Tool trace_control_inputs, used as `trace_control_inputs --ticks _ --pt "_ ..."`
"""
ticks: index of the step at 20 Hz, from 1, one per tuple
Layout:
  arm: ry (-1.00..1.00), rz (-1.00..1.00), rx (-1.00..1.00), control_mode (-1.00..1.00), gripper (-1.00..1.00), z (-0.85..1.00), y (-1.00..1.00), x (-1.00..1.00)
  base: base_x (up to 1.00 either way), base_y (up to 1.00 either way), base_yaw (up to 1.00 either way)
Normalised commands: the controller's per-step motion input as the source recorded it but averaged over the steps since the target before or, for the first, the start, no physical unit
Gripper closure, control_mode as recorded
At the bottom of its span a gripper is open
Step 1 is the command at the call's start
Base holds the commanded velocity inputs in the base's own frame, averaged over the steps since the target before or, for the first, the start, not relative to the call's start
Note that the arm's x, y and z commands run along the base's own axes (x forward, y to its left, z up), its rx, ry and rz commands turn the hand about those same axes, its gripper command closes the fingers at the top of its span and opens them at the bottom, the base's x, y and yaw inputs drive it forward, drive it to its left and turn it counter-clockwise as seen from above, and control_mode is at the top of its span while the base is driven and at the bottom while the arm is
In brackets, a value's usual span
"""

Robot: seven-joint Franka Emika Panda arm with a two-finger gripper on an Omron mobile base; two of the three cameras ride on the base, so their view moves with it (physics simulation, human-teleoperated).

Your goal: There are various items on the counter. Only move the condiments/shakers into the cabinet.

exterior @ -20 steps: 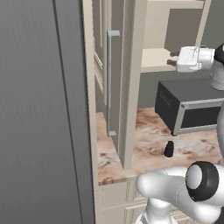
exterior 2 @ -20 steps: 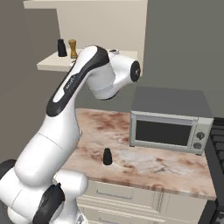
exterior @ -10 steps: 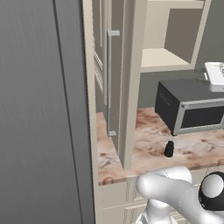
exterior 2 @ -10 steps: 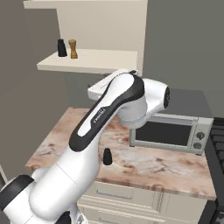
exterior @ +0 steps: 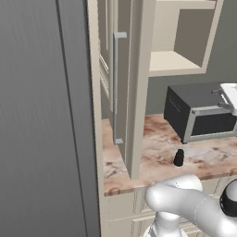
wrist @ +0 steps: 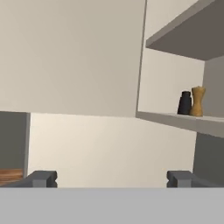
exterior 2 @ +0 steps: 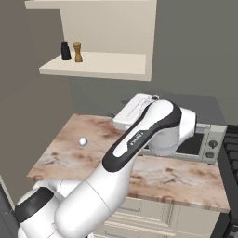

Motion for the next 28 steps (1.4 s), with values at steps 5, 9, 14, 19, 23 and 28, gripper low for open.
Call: trace_control_inputs --ticks 5,9,14,19,23,28 --pt "0.0 0.02 0.0 -1.0 -1.0 -0.59 -0.08 0.0 0.0 0.0 0.0" --pt "-0.01 0.0 0.0 -1.0 -1.0 -0.55 0.0 0.0 0.0 0.0 0.0" --pt "-0.01 0.0 0.0 -1.0 -1.0 -0.53 0.0 0.0 0.0 0.0 0.0" --pt "0.0 0.0 0.0 -1.0 -1.0 -0.5 0.0 0.0 0.0 0.0 0.0" --pt "0.0 0.0 0.0 -1.0 -1.0 -0.39 -0.01 0.0 0.0 0.0 0.0" --pt "0.0 0.0 -0.01 -1.0 -1.0 -0.34 -0.01 0.05 0.0 0.0 0.0"
